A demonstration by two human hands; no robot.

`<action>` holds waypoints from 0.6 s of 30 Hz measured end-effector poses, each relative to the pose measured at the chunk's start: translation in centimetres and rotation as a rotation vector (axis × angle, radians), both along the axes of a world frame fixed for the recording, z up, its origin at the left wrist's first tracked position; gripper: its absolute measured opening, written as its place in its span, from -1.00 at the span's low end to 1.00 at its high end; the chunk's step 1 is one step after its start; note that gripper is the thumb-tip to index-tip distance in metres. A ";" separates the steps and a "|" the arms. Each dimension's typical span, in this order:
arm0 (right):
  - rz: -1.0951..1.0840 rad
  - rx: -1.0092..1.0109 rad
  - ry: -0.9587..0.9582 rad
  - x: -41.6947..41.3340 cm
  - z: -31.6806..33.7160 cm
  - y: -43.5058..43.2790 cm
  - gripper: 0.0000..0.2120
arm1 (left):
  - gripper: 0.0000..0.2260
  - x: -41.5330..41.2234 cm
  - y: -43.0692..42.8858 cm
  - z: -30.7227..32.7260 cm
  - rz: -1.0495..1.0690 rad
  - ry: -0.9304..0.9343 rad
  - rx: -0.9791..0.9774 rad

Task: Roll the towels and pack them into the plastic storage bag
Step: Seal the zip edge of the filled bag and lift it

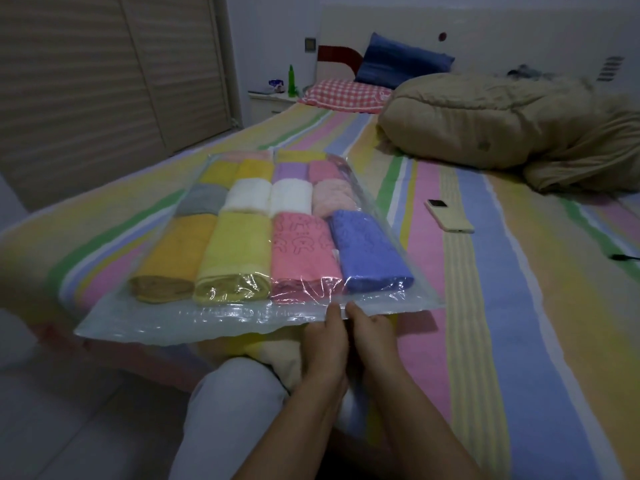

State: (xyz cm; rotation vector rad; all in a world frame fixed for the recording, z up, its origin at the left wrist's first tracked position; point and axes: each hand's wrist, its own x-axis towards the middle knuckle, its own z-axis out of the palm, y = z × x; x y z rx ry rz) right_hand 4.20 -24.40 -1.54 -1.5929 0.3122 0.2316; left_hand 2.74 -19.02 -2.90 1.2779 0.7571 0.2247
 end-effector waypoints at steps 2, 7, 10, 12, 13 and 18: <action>-0.002 0.026 -0.008 0.0 0.1 -0.1 -0.72 | -0.44 -0.1 -0.1 -0.2 0.011 -0.014 0.049; -0.048 0.128 -0.018 0.3 0.1 -0.4 -0.76 | -0.49 -0.7 0.5 0.7 0.052 -0.057 0.018; -0.073 0.155 -0.018 0.2 0.1 -0.6 -0.62 | -0.48 -1.4 1.8 1.0 0.045 -0.034 -0.021; -0.086 0.179 -0.020 0.2 0.1 -0.7 -0.60 | -0.42 -1.5 2.5 1.1 0.048 -0.039 -0.044; -0.093 0.187 -0.020 0.1 0.2 -0.7 -0.60 | -0.44 -1.6 2.8 1.2 0.055 -0.048 -0.056; -0.095 0.168 -0.003 0.1 0.0 -0.9 -0.58 | -0.59 -2.8 5.5 1.4 0.072 -0.083 -0.104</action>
